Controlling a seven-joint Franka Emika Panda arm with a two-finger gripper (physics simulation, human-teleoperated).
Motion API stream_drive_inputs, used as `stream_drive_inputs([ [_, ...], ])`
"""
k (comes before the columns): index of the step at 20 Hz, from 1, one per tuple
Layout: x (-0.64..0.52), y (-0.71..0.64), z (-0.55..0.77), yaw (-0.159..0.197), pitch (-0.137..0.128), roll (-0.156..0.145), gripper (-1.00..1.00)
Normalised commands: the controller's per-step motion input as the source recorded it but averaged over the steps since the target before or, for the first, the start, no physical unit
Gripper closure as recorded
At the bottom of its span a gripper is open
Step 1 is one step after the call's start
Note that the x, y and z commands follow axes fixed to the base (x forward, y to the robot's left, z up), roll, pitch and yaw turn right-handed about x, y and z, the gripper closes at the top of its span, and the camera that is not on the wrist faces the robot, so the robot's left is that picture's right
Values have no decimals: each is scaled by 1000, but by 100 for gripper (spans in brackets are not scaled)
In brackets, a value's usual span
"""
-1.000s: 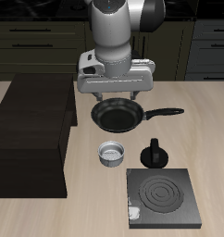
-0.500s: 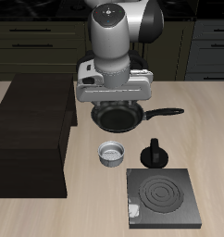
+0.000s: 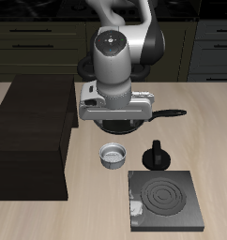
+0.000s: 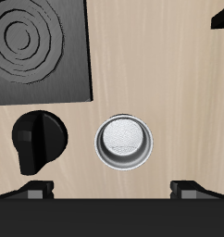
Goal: Place the ramekin on top of the wooden shelf
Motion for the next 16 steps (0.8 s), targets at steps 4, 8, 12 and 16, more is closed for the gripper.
stream_drive_inputs([
  [4, 24, 109, -281, -6, -6, 4, -100],
  [8, -21, 212, -326, 36, -32, 9, -100],
  [12, -10, 163, -215, 41, -49, 19, -100],
  [16, -21, 30, -240, 19, -6, 5, -100],
])
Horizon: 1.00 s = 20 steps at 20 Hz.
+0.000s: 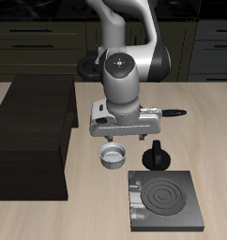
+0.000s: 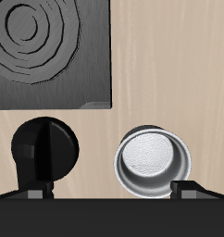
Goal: Place the ramekin on top of the wooden shelf
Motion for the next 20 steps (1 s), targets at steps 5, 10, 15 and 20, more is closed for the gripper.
stream_drive_inputs([
  [5, -128, 0, -335, -7, -1, 12, -100],
  [10, -105, -14, -279, -11, 4, 8, -100],
  [15, -11, -18, -141, -25, 2, 9, -100],
  [20, -9, 51, -290, 1, 31, 16, -100],
])
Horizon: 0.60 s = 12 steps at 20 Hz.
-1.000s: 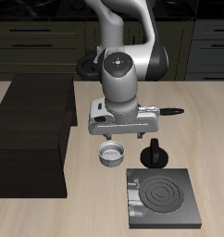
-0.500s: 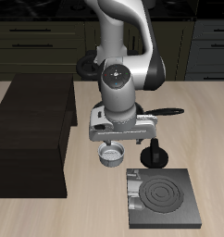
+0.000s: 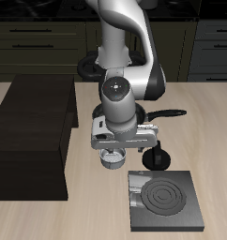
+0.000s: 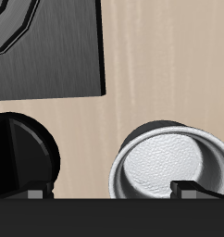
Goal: Place the ramekin on top of the wooden shelf
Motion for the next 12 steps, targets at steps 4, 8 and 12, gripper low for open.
stream_drive_inputs([
  [4, 12, 39, -246, -25, 53, 36, -100],
  [8, 64, -99, -390, -43, 110, 14, 100],
  [12, -1, -7, -100, -10, 40, 5, 100],
])
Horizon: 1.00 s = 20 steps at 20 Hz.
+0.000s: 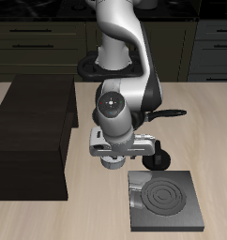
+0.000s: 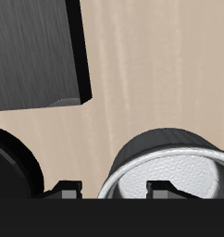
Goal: Place the ramekin on top of the wooden shelf
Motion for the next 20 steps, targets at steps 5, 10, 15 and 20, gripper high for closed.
stream_drive_inputs([
  [5, -128, 29, 162, 1, -16, 18, 100],
  [10, -99, -3, 213, 21, -12, 24, 100],
  [15, -141, 40, 237, 63, -11, 8, 100],
  [20, -179, -39, 387, 35, -59, -14, 100],
])
